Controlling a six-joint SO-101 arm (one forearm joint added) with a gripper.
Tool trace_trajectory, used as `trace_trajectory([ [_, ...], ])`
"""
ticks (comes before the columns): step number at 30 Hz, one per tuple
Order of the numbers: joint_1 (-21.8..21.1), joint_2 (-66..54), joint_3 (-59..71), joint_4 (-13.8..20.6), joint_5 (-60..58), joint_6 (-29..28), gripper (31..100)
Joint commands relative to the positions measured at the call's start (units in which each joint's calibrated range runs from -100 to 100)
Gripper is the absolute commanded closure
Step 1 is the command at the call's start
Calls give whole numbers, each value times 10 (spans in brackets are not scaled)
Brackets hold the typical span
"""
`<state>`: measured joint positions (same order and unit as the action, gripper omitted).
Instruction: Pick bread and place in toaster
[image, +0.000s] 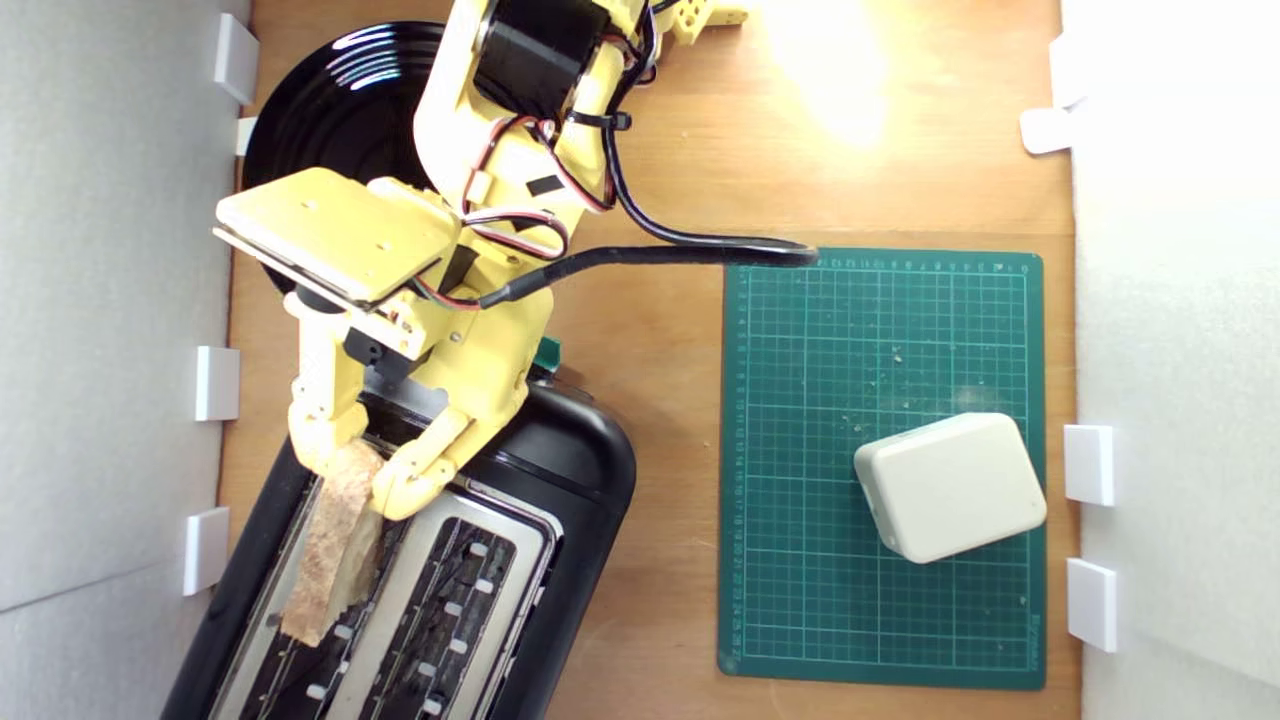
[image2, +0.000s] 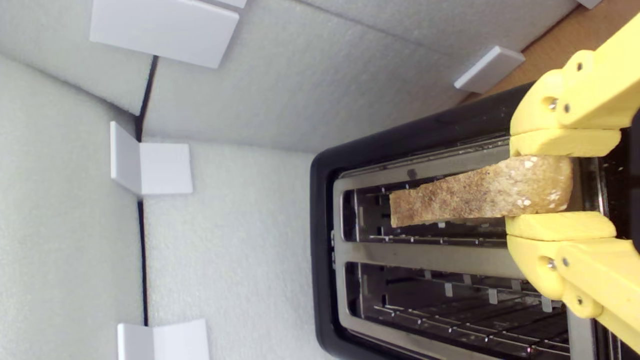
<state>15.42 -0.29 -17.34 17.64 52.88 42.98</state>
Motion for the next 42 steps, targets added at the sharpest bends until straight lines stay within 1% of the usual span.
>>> trace_trajectory([
  [1,21,11,-8,-23,3,-3,733],
  [5,21,18,-7,-26,3,-14,733],
  [10,21,22,-5,-27,3,-13,732],
  [14,22,55,-6,-27,2,-10,731],
  [18,24,61,-6,-27,3,-10,729],
  [20,25,61,-6,-27,3,-10,707],
  [21,24,60,-6,-28,3,-10,665],
  [25,21,60,-6,-29,3,-10,576],
  [27,21,59,-6,-42,3,-9,545],
  [31,21,29,-6,-45,3,-6,514],
  [34,19,8,-6,-45,3,-5,512],
  [37,7,-29,-5,-45,4,-8,512],
  [39,0,-67,-4,-59,4,-8,512],
  [42,-4,-123,-3,-98,3,-8,517],
])
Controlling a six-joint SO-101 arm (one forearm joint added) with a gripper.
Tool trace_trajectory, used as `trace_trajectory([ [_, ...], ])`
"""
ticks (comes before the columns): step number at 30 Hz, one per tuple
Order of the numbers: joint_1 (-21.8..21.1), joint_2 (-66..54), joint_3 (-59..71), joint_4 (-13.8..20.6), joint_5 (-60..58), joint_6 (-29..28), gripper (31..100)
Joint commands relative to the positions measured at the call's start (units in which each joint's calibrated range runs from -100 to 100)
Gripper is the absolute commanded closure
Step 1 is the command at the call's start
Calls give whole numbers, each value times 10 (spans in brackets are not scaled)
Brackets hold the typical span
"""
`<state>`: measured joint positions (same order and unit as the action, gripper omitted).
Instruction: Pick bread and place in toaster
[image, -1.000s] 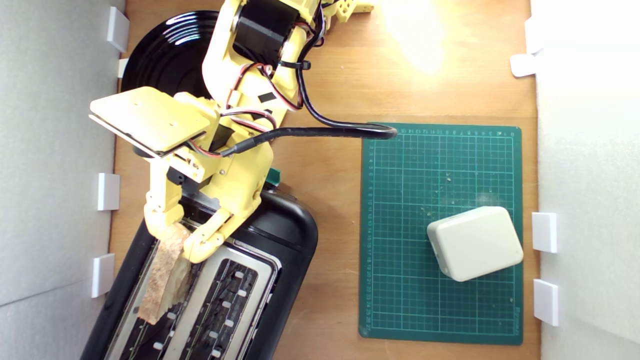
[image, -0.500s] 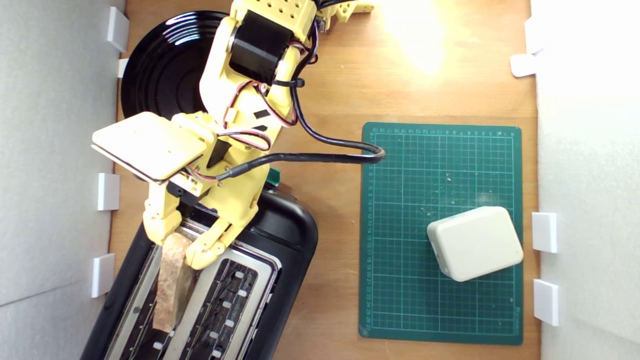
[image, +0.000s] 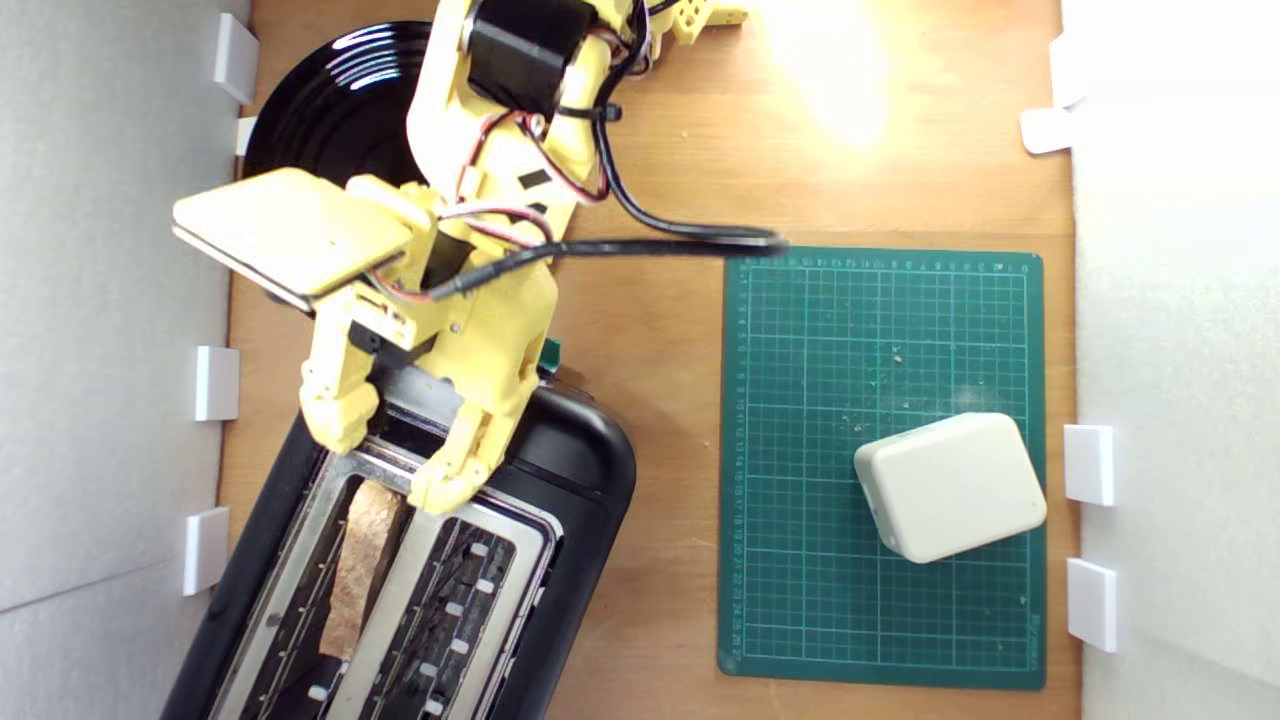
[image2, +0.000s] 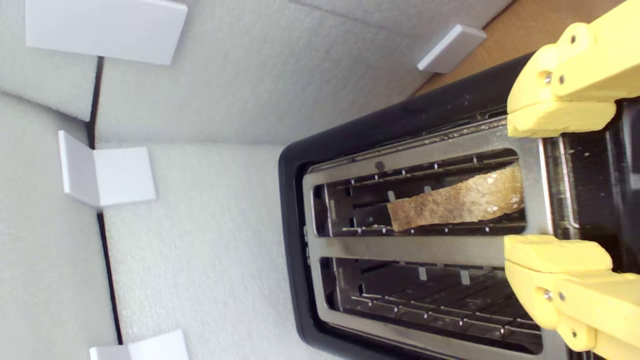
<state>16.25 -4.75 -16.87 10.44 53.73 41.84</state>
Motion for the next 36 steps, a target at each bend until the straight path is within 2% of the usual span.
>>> trace_trajectory([
  [1,-13,-98,-6,-42,-6,3,518],
  [2,-14,-120,-5,-61,-6,3,519],
  [3,-35,-151,-2,-85,-5,1,520],
  [7,-83,-196,4,-84,-6,-47,521],
  [14,-227,-237,8,-18,-5,-169,527],
  [17,-283,-246,17,-7,-4,-214,578],
  [21,-326,-263,43,-6,-4,-261,657],
  [27,-375,-316,162,-12,-6,-310,706],
  [36,-409,-398,346,-15,-7,-355,770],
])
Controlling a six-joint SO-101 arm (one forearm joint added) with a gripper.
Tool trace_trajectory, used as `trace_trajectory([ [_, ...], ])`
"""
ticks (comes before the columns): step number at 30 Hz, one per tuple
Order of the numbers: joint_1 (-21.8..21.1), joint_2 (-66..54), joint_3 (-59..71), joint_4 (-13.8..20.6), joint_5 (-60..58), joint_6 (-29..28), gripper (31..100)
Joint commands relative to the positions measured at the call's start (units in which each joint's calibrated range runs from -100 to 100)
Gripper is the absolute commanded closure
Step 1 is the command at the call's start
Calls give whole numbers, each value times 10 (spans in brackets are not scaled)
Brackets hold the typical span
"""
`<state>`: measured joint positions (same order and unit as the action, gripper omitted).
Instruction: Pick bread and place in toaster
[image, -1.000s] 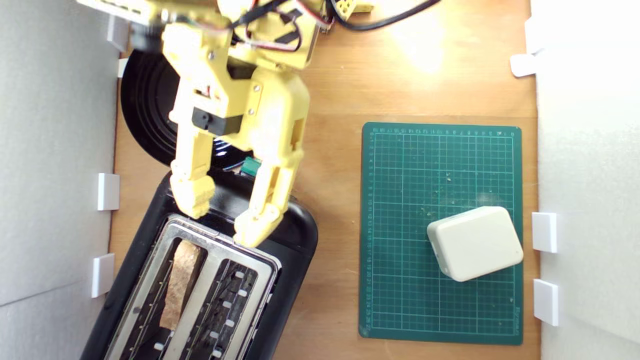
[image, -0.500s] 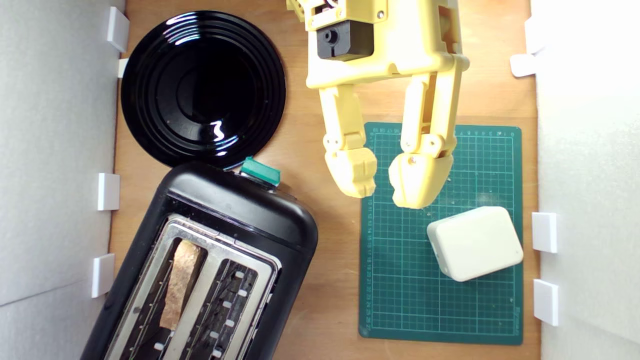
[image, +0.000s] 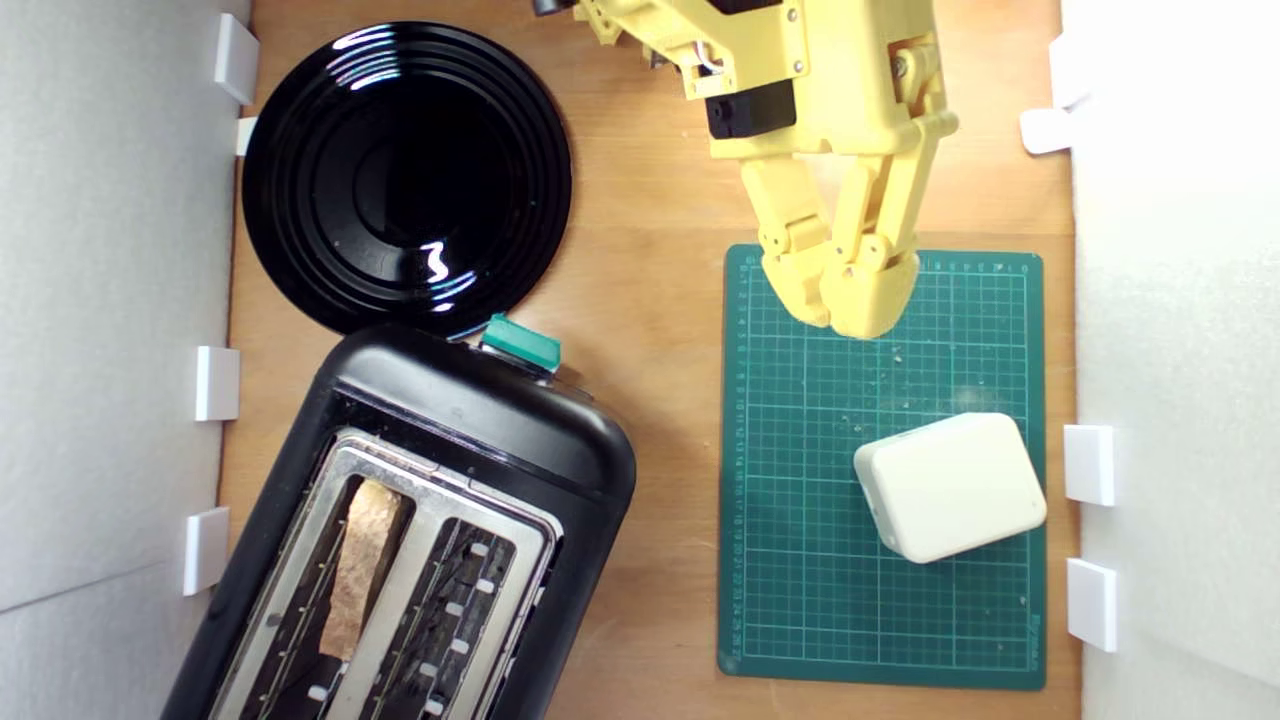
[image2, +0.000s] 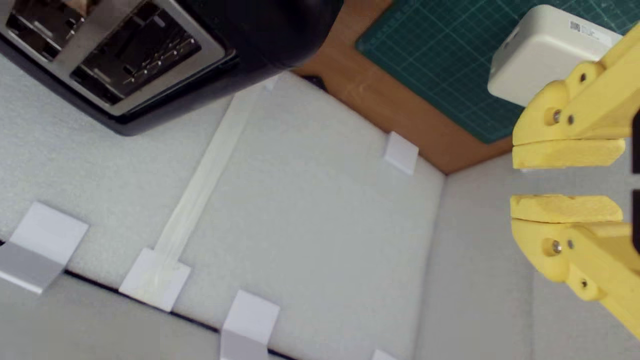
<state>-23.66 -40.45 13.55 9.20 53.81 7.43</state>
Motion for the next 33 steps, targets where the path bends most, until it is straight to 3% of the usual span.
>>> trace_trajectory([
  [1,-10,-50,63,-2,-7,-15,773],
  [8,-11,-138,234,-5,-15,-31,777],
  [13,-11,-216,345,-25,-40,-30,813],
  [33,-3,-437,643,-14,-39,-24,908],
])
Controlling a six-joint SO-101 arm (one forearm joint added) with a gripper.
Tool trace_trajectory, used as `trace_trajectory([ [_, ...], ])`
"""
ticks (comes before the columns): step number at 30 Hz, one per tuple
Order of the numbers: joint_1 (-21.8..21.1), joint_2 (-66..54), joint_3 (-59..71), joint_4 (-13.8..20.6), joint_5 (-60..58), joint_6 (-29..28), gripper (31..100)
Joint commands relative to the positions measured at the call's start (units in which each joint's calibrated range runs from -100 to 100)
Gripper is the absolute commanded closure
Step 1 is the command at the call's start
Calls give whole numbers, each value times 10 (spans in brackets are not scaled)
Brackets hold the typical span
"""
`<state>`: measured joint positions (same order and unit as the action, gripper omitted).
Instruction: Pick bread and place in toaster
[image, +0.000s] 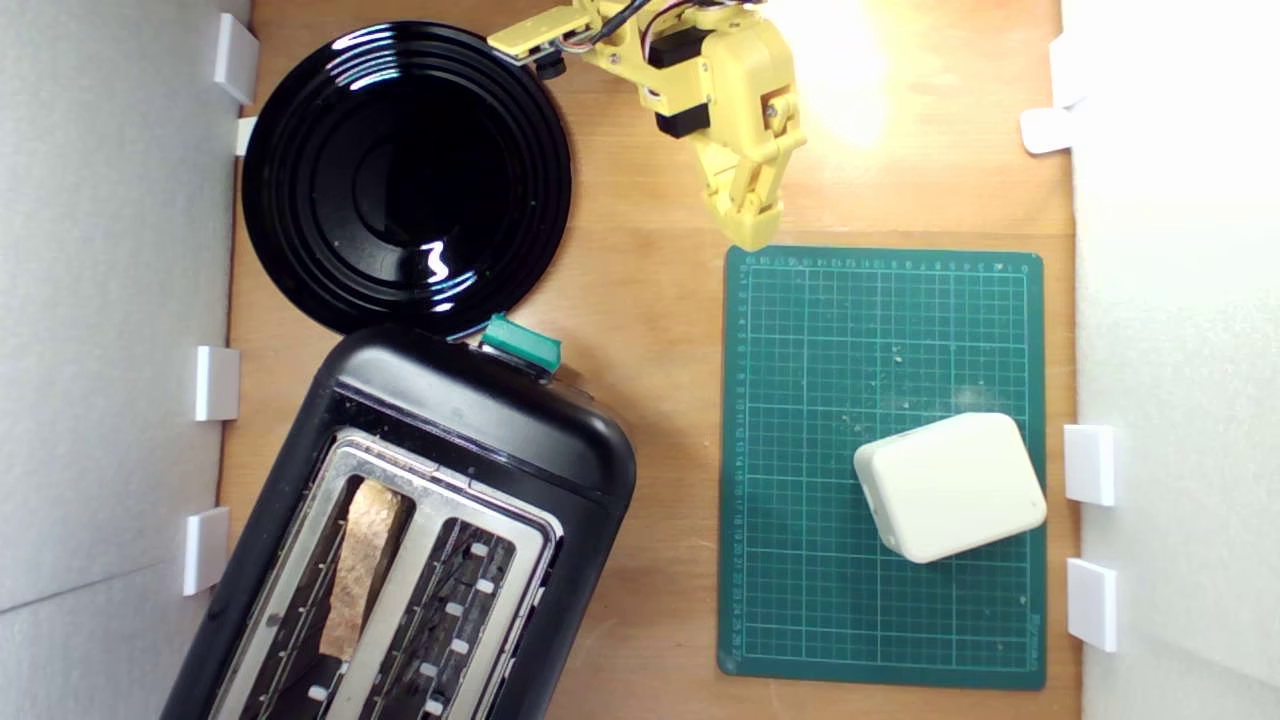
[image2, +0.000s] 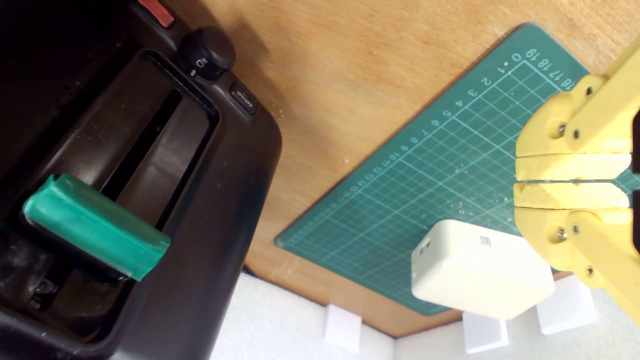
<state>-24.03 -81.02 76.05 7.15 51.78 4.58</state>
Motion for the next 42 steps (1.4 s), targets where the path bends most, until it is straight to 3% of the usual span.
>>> trace_trajectory([
  [1,1,-44,32,6,-18,10,911],
  [5,1,-122,122,6,-17,48,913],
  [13,1,-179,218,6,-15,51,913],
  [42,-1,-176,223,5,16,47,913],
])
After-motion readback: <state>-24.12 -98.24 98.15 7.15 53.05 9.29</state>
